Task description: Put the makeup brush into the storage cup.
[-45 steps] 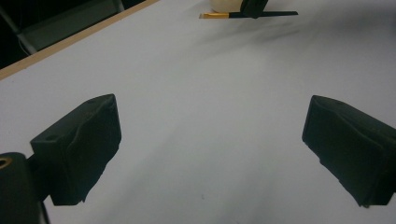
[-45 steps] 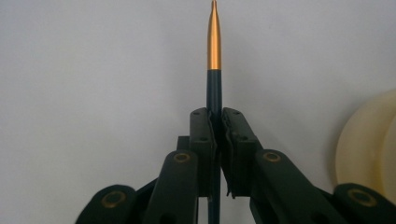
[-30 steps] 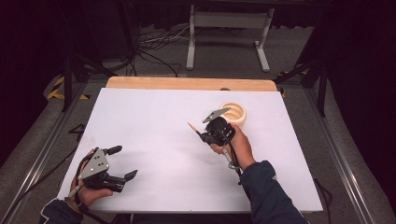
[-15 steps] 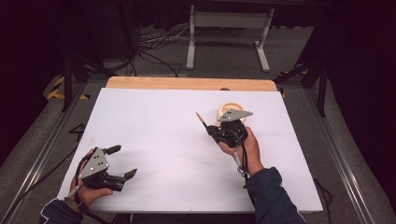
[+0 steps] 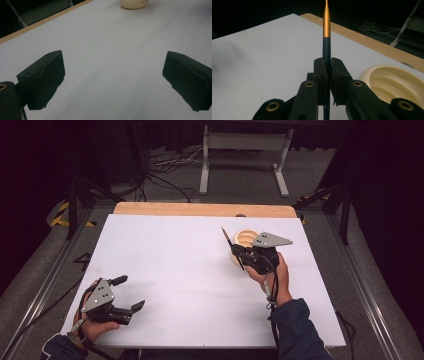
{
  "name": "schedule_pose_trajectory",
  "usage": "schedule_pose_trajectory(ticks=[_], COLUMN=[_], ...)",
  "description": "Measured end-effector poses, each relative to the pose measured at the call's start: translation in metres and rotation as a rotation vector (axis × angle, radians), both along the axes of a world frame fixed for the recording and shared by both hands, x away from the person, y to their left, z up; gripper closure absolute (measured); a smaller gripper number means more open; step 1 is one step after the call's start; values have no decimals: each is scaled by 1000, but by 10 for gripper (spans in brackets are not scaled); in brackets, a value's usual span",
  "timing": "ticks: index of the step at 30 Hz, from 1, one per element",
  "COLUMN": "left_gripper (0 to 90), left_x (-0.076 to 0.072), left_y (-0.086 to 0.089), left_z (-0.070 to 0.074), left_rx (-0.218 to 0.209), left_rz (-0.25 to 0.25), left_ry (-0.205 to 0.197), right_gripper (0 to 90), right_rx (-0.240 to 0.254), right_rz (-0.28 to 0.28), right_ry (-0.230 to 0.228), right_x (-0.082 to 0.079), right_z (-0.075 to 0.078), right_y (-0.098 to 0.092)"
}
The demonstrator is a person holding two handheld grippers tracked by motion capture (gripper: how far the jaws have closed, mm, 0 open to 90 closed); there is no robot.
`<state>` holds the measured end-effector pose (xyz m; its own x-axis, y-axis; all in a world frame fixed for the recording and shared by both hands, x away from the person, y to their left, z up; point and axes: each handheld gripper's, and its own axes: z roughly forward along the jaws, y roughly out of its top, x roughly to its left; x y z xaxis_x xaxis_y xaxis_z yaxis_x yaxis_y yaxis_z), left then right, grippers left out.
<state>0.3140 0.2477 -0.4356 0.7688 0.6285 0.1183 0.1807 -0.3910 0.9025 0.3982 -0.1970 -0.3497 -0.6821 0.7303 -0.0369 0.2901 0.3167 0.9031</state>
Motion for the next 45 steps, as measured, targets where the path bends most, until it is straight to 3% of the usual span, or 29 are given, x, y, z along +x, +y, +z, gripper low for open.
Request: schedule_pose_trajectory(ticks=[11, 19, 28, 30, 32, 45], left_gripper=[51, 51, 47, 47, 48, 50], left_x=[0, 0, 0, 0, 0, -1], left_y=[1, 1, 0, 0, 0, 1], left_z=[0, -1, 0, 0, 0, 0], left_rx=[-10, -10, -10, -10, -10, -18], left_rz=[11, 16, 19, 21, 19, 6], left_ry=[-8, -3, -3, -5, -9, -6], right_gripper=[841, 841, 842, 841, 841, 841], right_rx=[83, 140, 142, 174, 154, 229], right_rz=[-60, -97, -137, -144, -161, -189], right_ry=[-120, -160, -207, -224, -250, -257], right_x=[-2, 5, 15, 17, 19, 36], right_z=[11, 13, 11, 11, 11, 6], right_y=[-21, -30, -31, -33, -32, -44])
